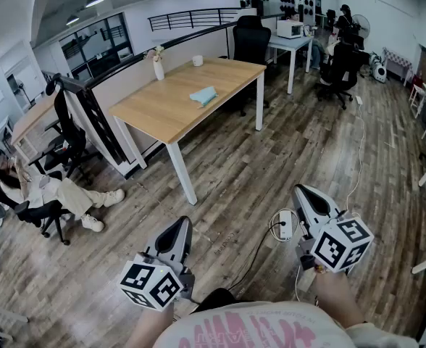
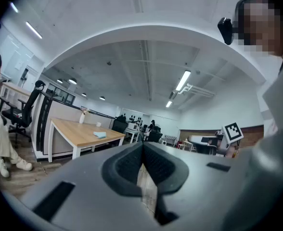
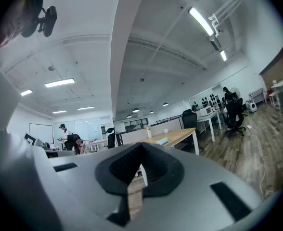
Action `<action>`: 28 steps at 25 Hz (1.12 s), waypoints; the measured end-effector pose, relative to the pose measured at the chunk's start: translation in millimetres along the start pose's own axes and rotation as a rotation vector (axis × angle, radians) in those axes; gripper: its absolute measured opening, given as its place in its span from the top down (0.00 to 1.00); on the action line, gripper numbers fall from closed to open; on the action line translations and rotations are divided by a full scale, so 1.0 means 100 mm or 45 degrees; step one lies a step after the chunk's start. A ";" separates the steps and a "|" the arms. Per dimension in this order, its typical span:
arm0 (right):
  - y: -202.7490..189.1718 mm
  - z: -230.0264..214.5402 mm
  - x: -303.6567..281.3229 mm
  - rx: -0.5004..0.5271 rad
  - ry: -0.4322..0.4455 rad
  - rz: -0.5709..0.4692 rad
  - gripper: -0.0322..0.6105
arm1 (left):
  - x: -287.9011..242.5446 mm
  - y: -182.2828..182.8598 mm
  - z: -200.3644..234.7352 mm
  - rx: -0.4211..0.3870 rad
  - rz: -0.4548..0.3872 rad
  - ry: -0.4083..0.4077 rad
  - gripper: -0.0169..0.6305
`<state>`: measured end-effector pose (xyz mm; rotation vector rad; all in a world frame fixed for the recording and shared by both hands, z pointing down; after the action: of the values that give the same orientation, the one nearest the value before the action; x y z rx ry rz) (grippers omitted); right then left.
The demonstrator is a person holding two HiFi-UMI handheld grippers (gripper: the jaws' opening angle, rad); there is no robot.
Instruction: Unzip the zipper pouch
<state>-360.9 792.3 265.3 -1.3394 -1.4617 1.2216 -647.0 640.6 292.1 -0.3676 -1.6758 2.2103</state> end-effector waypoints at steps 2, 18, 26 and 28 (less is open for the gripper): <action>-0.01 -0.03 -0.01 0.001 0.010 0.011 0.95 | -0.04 -0.01 -0.02 0.005 0.004 -0.001 0.97; -0.33 -0.33 -0.72 -0.095 0.008 0.147 0.95 | -0.58 -0.24 0.50 0.129 0.070 0.009 0.97; -0.36 -0.62 -1.77 -0.137 -0.087 0.228 0.95 | -1.57 -0.04 1.31 0.131 0.122 -0.086 0.97; -0.31 -0.66 -2.05 -0.146 -0.091 0.225 0.95 | -1.82 0.08 1.50 0.109 0.119 -0.106 0.97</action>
<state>-277.7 599.0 321.6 -1.5432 -1.5080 1.3261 -542.6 431.6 325.0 -0.3430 -1.6302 2.3874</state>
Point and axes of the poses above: the fingertips, and each gripper's own axes: x backward along the fingers, z to its left, y out of its top, the point moved 8 cm from there along x, backward along the fingers, and after that the axes turned 1 degree about -y, right-handed, at the moved point
